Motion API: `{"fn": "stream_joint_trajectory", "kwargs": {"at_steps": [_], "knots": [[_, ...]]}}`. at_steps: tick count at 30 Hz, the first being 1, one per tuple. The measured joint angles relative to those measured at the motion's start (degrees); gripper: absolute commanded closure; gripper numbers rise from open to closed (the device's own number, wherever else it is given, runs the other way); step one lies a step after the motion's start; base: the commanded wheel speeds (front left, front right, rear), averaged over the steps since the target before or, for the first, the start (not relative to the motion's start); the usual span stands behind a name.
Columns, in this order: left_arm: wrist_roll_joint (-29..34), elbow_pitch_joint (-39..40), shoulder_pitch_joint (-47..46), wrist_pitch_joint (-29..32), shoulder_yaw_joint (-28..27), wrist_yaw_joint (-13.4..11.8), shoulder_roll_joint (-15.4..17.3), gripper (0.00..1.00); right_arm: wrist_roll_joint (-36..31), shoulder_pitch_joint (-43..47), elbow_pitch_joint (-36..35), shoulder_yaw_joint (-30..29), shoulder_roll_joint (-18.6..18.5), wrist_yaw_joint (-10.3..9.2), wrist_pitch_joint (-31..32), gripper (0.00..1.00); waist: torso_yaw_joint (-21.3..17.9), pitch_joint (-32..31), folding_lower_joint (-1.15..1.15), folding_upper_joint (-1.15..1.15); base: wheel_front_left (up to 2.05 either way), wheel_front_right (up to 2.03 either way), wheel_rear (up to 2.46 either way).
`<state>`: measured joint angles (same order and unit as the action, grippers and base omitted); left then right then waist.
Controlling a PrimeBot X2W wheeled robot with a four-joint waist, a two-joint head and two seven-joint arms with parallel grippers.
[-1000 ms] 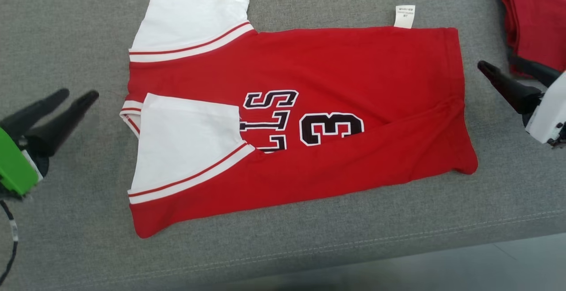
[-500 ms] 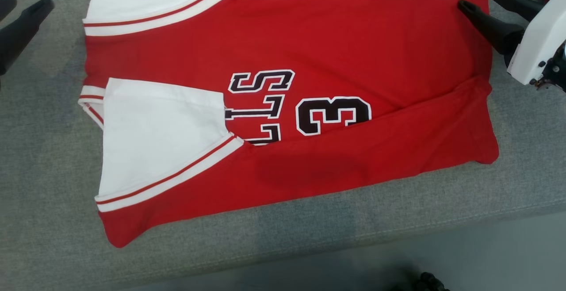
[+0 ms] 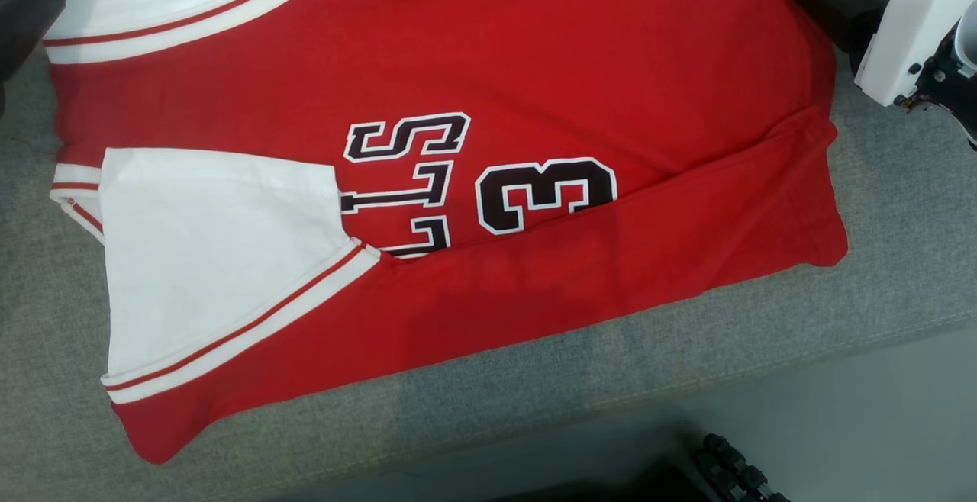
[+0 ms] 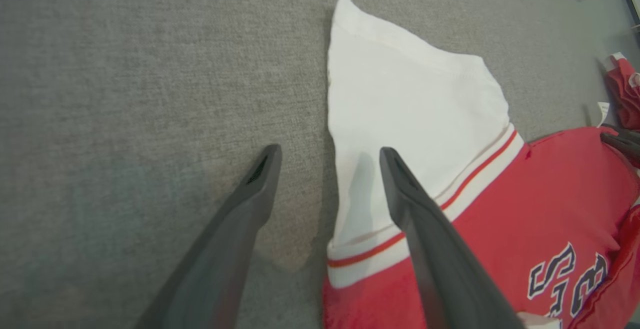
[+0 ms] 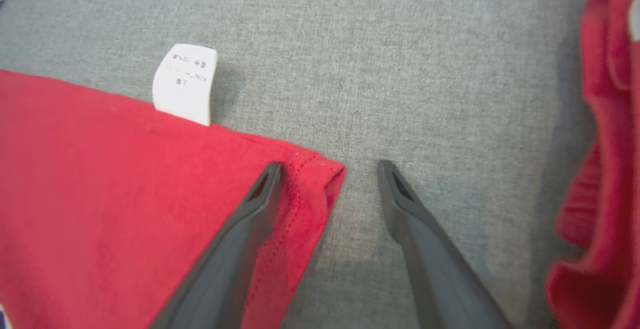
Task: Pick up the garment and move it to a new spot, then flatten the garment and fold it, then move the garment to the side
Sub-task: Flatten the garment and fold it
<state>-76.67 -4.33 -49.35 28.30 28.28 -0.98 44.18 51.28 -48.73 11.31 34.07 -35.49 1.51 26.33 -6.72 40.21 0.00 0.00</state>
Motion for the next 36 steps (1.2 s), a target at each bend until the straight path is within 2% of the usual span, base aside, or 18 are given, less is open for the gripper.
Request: {"fn": "stream_joint_trajectory", "kwargs": {"at_steps": [2, 15, 16, 22, 36], "knots": [[0.3, -0.9, -0.7, 0.4, 0.3, 0.2, -0.3, 0.00, 0.0, -0.4, 0.7, 0.2, 0.5, 0.49, 0.0, 0.17, -0.2, 0.1, 0.00, 0.00, 0.00, 0.00, 0.00], [1.5, -6.9, -3.3, 1.5, 0.4, 1.8, -0.4, 0.00, 0.3, -2.4, 2.9, 3.5, 4.0, 3.09, 1.3, 0.16, -2.8, -1.0, 0.00, 0.00, 0.00, 0.00, 0.00], [1.5, -7.2, -3.5, 1.5, 0.4, 2.0, -0.4, 0.00, 0.3, -2.4, 2.9, 3.8, 4.1, 3.49, 1.6, 0.20, -3.0, -1.1, 0.00, 0.00, 0.00, 0.00, 0.00], [1.4, -8.3, -4.8, 2.0, 0.3, 2.6, -0.5, 0.00, 0.7, -2.5, 2.5, 5.1, 4.7, 4.05, 2.2, 0.18, -4.0, -1.3, 0.00, 0.00, 0.00, 0.00, 0.00], [3.4, -11.5, -9.0, 3.9, 1.5, 3.7, -0.1, 0.00, 1.0, -3.6, 1.3, 7.0, 5.7, 5.02, 2.7, 0.23, -7.0, -0.3, 0.00, 0.00, 0.00, 0.00, 0.00]]}}
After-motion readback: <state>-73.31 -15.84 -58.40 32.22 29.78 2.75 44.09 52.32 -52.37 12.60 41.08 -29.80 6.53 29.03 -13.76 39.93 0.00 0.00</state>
